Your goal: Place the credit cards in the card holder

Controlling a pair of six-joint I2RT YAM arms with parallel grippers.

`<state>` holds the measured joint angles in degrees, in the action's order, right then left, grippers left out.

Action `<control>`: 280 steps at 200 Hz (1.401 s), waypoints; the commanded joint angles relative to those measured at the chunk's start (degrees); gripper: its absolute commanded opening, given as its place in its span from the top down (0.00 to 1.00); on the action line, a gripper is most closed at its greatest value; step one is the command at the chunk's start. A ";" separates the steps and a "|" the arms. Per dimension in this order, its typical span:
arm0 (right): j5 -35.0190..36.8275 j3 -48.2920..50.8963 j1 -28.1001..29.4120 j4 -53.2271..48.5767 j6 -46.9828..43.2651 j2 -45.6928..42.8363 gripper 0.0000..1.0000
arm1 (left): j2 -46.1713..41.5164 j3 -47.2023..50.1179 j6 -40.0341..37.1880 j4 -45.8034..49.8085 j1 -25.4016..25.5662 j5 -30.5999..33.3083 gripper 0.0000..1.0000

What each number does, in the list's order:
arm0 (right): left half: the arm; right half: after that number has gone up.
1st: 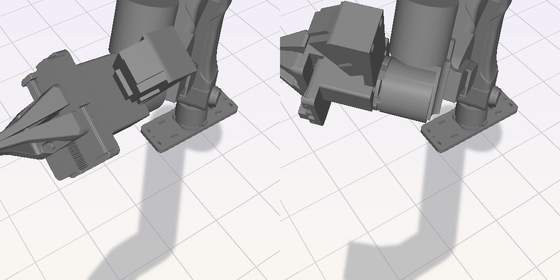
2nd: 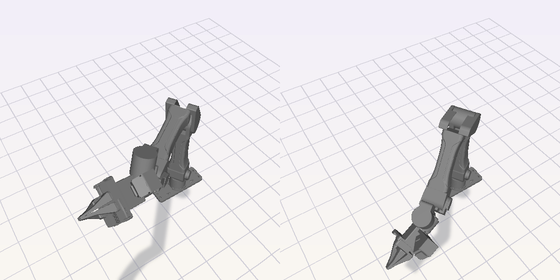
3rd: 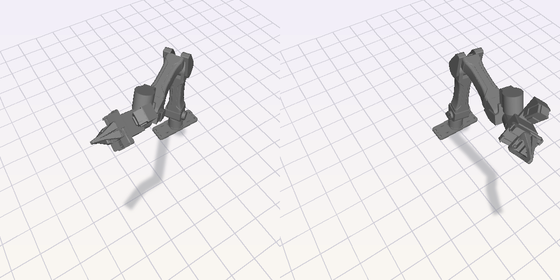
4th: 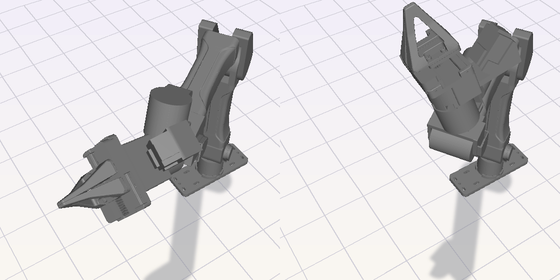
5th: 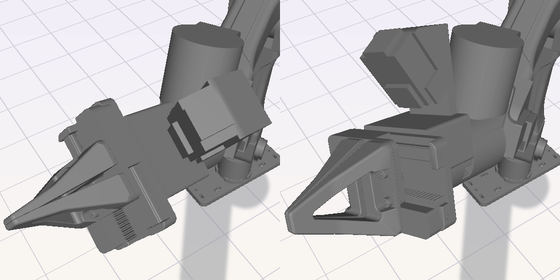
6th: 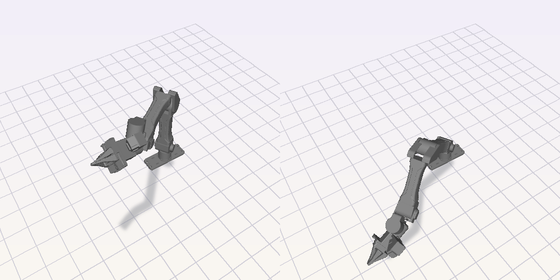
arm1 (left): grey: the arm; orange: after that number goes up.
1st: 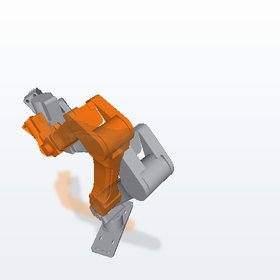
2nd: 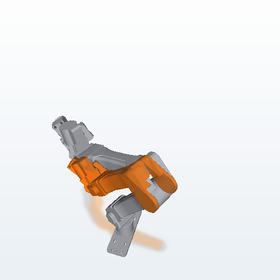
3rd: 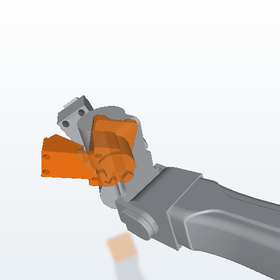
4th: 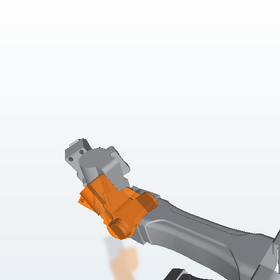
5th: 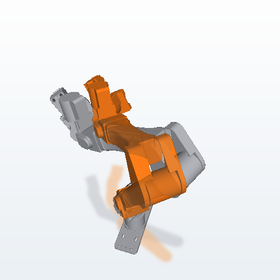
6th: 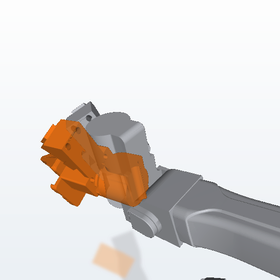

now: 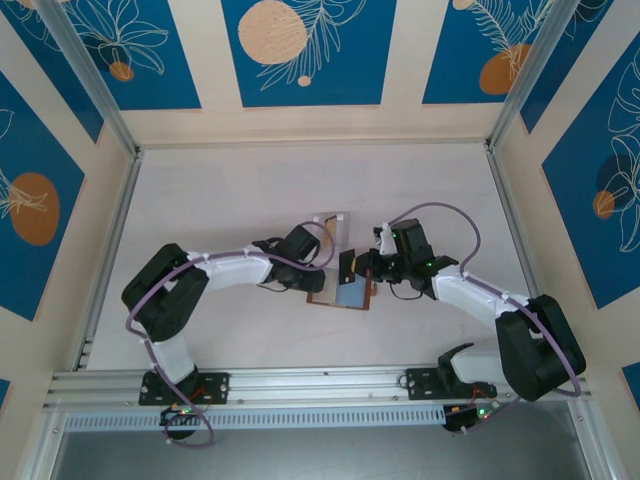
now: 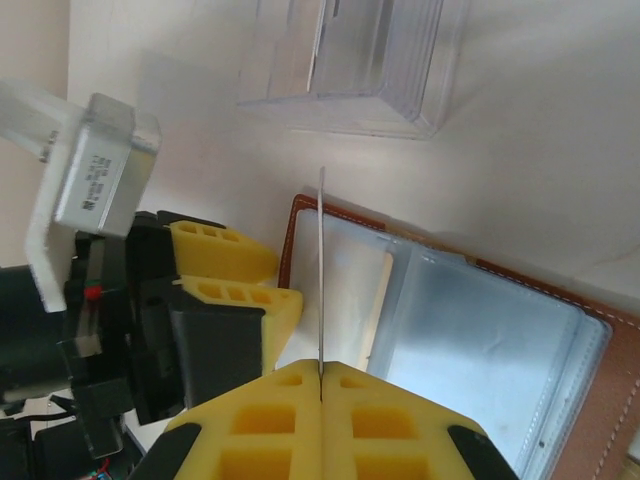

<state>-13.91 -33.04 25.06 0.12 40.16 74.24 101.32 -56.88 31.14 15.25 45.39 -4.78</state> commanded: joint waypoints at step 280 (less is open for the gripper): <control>18.44 12.82 9.20 17.11 7.59 1.36 1.00 | 0.59 5.55 1.30 0.66 0.60 -0.67 0.57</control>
<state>1.72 -21.56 33.26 18.17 47.46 76.18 99.81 -53.60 31.57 11.09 45.60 -4.62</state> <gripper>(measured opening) 0.066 0.427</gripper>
